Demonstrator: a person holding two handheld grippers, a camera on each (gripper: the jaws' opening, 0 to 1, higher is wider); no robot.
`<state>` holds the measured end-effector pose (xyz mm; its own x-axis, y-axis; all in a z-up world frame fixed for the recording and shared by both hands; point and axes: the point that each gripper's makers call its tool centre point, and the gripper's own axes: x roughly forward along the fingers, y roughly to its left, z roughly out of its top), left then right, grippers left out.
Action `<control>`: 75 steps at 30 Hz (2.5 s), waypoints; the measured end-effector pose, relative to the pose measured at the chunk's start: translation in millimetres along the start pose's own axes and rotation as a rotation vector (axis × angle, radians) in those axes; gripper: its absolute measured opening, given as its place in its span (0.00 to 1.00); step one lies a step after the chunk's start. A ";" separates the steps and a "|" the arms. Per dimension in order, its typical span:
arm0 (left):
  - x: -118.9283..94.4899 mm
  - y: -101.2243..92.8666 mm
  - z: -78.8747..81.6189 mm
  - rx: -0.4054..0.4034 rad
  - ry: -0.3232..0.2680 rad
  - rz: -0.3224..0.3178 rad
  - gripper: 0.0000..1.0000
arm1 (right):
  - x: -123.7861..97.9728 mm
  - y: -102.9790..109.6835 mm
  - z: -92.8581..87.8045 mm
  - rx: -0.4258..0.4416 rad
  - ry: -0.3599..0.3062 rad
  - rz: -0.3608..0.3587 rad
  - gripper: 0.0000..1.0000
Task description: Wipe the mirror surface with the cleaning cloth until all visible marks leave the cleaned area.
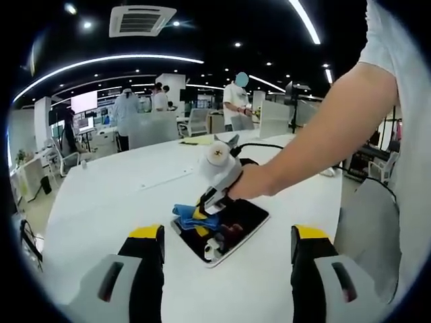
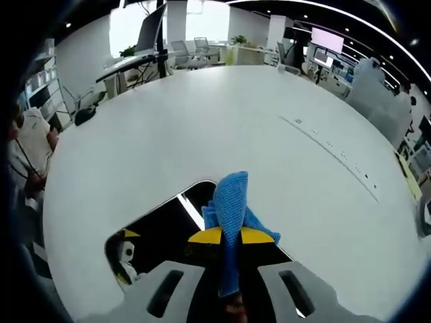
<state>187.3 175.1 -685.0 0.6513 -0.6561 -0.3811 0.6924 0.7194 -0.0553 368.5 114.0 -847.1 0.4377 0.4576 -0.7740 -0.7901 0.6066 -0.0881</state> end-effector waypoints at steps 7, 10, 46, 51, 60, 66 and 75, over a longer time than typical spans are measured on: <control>-1.0 -0.7 2.5 0.002 -0.007 0.004 0.77 | -2.1 6.4 -1.7 -0.003 -0.001 0.008 0.02; -1.6 -0.8 2.4 0.003 -0.008 0.006 0.77 | -2.3 8.3 -2.1 -0.005 0.000 0.010 0.02; -0.6 -3.3 1.5 -0.007 -0.026 -0.006 0.77 | -11.6 39.1 -9.2 -0.032 -0.009 0.042 0.02; 0.3 -3.6 2.4 -0.007 -0.027 -0.005 0.77 | -12.6 42.9 -10.0 -0.033 -0.011 0.049 0.02; 1.5 -6.1 2.6 -0.005 -0.026 -0.008 0.77 | -14.9 50.7 -11.7 -0.013 -0.021 0.058 0.02; 1.1 -5.7 2.7 -0.005 -0.026 -0.008 0.76 | -16.4 56.5 -13.1 -0.019 -0.022 0.069 0.02; -0.7 -7.2 3.4 -0.004 -0.033 -0.006 0.76 | -20.0 67.3 -16.1 -0.009 -0.029 0.076 0.02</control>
<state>183.0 169.7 -681.2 0.6569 -0.6677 -0.3503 0.6952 0.7162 -0.0613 299.7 135.2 -847.7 0.3885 0.5209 -0.7601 -0.8253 0.5636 -0.0355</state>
